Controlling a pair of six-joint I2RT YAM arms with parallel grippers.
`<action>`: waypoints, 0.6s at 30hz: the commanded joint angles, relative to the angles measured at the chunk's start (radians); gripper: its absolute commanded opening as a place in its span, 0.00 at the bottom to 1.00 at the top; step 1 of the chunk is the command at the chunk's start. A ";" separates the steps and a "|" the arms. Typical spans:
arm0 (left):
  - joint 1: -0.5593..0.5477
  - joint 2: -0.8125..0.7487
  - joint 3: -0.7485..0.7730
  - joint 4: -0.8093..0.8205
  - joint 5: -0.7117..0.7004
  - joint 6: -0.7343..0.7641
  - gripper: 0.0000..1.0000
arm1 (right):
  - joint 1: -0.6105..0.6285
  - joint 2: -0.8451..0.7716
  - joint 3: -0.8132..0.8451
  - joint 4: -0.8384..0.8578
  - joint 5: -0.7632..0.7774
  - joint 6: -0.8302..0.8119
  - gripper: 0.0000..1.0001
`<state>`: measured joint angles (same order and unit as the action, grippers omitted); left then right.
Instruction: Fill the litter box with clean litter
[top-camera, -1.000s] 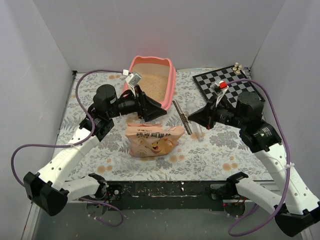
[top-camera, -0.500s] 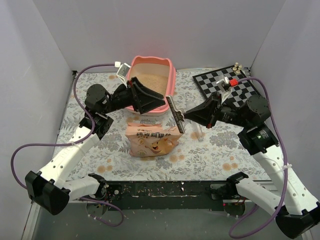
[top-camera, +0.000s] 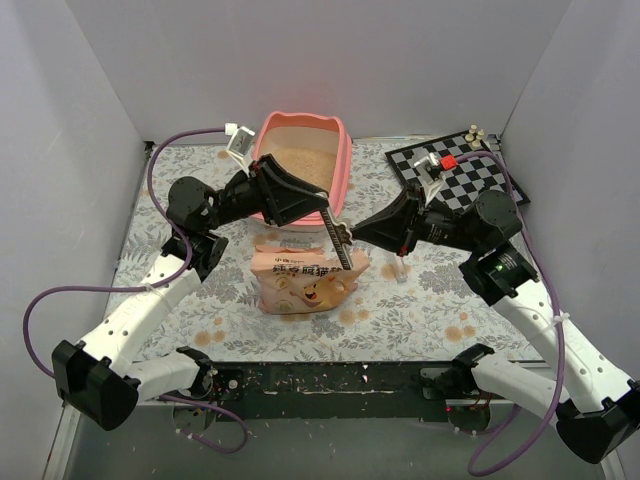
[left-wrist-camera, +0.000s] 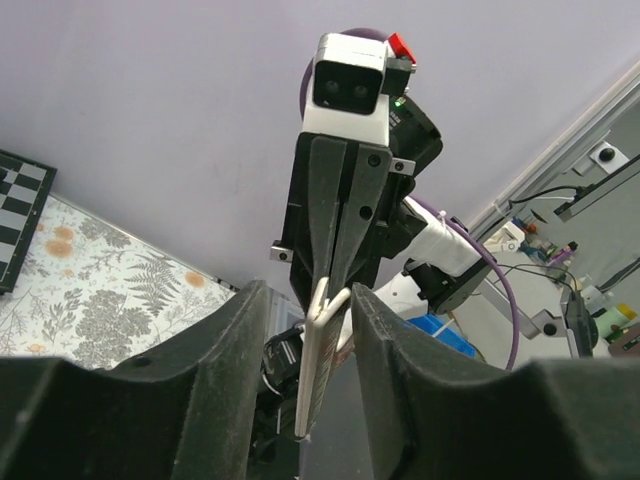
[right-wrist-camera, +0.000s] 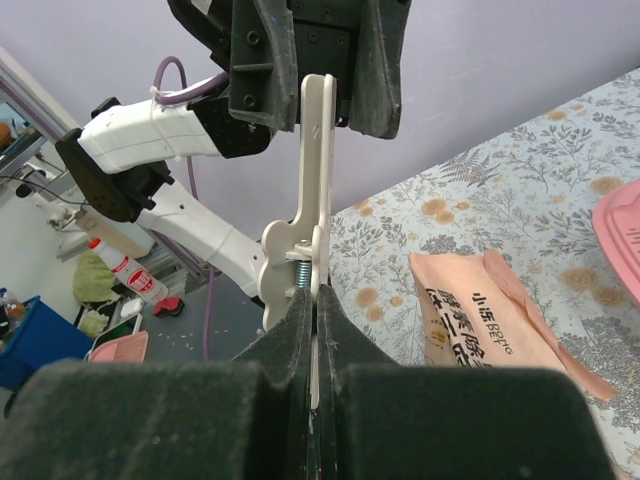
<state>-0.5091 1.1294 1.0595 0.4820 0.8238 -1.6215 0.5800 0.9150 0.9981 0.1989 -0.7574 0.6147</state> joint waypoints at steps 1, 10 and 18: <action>0.006 -0.033 -0.009 0.056 0.008 -0.006 0.34 | 0.023 0.002 -0.006 0.094 0.041 0.014 0.01; 0.007 -0.051 -0.033 0.124 0.015 -0.018 0.04 | 0.038 0.010 -0.024 0.100 0.058 0.026 0.01; 0.007 -0.062 -0.004 0.069 0.032 0.018 0.00 | 0.040 0.010 0.046 -0.065 0.093 -0.067 0.42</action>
<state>-0.5060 1.1042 1.0237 0.5873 0.8379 -1.6341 0.6182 0.9352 0.9817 0.2230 -0.7147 0.6369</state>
